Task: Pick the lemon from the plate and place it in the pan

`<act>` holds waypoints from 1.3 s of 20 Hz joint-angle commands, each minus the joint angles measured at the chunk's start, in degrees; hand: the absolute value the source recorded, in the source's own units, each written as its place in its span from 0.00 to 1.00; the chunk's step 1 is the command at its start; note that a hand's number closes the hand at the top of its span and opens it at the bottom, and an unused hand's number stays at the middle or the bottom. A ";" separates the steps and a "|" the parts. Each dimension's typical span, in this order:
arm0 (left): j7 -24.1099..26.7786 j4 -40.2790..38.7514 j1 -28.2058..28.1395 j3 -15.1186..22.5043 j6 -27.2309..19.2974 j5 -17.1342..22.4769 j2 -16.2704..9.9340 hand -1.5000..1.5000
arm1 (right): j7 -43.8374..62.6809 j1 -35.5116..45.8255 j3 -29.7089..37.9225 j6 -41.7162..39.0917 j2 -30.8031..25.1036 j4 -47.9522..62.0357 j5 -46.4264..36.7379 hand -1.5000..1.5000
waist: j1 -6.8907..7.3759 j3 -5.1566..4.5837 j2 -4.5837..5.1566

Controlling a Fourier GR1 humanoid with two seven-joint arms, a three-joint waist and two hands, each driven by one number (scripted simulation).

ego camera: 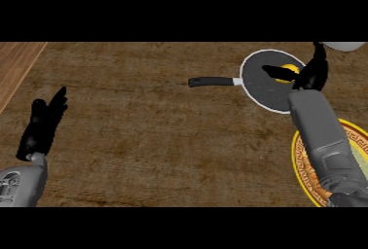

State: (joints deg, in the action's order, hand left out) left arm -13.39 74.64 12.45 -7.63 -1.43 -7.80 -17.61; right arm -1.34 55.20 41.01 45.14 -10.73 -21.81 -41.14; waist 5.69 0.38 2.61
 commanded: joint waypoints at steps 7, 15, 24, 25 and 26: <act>-1.22 1.56 -2.87 0.43 -2.07 -1.59 1.10 0.50 | -7.37 1.80 6.33 8.32 -2.61 0.74 7.48 0.00 | -2.43 -0.22 -1.49; -0.51 -0.15 -4.13 -2.91 -0.98 0.21 -0.34 0.50 | -10.18 -7.55 5.50 3.87 -2.00 -9.37 13.33 0.00 | -6.59 -0.42 -2.99; 0.31 1.86 -8.77 -4.59 0.05 1.05 -1.40 0.50 | -3.89 -27.86 -0.20 -11.54 1.41 -36.71 16.20 0.00 | -8.15 -0.54 -3.73; 1.83 0.37 -8.34 -6.20 0.88 2.00 -2.79 0.50 | -2.26 -30.10 -0.63 -12.74 1.99 -40.38 16.36 0.00 | -8.43 -0.58 -3.74; 2.15 -2.03 -6.77 -6.05 -0.34 1.26 -1.99 0.50 | -3.07 -34.33 -1.12 -14.30 4.40 -43.28 17.28 0.00 | -8.64 -0.57 -3.53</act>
State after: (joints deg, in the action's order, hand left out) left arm -12.59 74.59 5.41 -12.74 -1.59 -6.69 -19.43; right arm -6.95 29.97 41.79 36.61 -8.51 -54.25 -25.18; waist -2.38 -0.16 -0.96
